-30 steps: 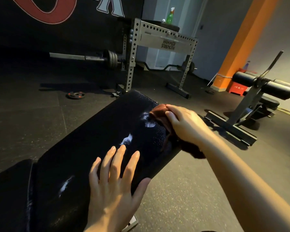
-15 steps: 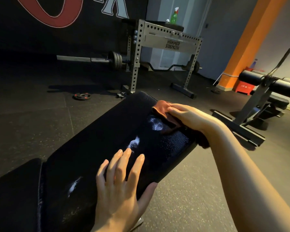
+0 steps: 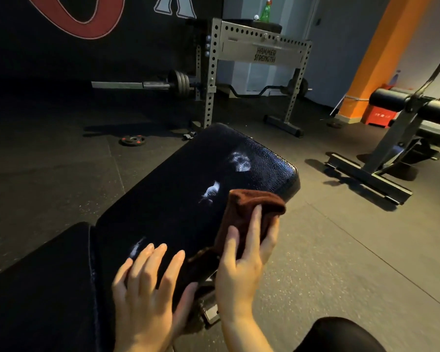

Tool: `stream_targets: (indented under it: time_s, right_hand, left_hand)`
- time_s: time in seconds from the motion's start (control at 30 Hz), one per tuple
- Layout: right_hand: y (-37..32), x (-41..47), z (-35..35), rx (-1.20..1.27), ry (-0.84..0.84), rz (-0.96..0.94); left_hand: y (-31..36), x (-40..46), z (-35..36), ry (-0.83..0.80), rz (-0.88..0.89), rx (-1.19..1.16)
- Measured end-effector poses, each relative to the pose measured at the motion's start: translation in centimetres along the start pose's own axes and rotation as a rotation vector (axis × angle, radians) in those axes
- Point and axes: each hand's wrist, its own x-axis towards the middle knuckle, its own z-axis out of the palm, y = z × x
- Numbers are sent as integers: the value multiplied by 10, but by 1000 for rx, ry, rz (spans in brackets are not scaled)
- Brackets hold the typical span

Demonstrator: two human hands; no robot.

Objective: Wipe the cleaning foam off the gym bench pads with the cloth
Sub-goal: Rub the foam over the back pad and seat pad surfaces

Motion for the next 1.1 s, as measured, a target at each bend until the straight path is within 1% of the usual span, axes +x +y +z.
stream_targets:
  time_s: [0.07,0.17,0.27,0.33,0.4,0.57,0.63,0.7,0.8,0.87,0.93,1.0,1.1]
  right_hand:
    - [3,1,0,11,-31,-6]
    - [3,42,-5,29,-29,-32]
    - [-5,107,-11,-53,71,-71]
    - [-9,146,-16,-18,105,-16]
    - [-8,162,-16,36,118,36]
    - [-8,113,-3,54,245,24]
    - [-4,89,5,76,260,2]
    - [1,58,13,36,216,-93]
    - [14,-1,21,-95,60,-250]
    - [21,-25,21,-114,-14,-301]
    - [24,-25,16,-111,-56,-347]
    - [25,-6,8,-108,-67,-415]
    - [24,46,0,-98,30,-494]
  left_hand:
    - [-9,-10,1,-11,-44,30]
    - [-12,-13,6,6,-34,48]
    - [-13,-11,9,21,-26,47]
    - [-11,-12,9,14,-27,45]
    - [-10,-13,10,8,-32,46]
    - [-10,-13,13,16,-23,51]
    - [-8,-13,11,6,-32,24]
    - [-6,-12,7,0,-82,-34]
    - [-4,-10,1,16,-293,-146]
    - [-5,-11,-1,22,-382,-186]
    - [-5,-10,-3,18,-400,-188]
    - [-3,-9,-3,5,-436,-192]
    - [-3,-10,-1,14,-430,-178]
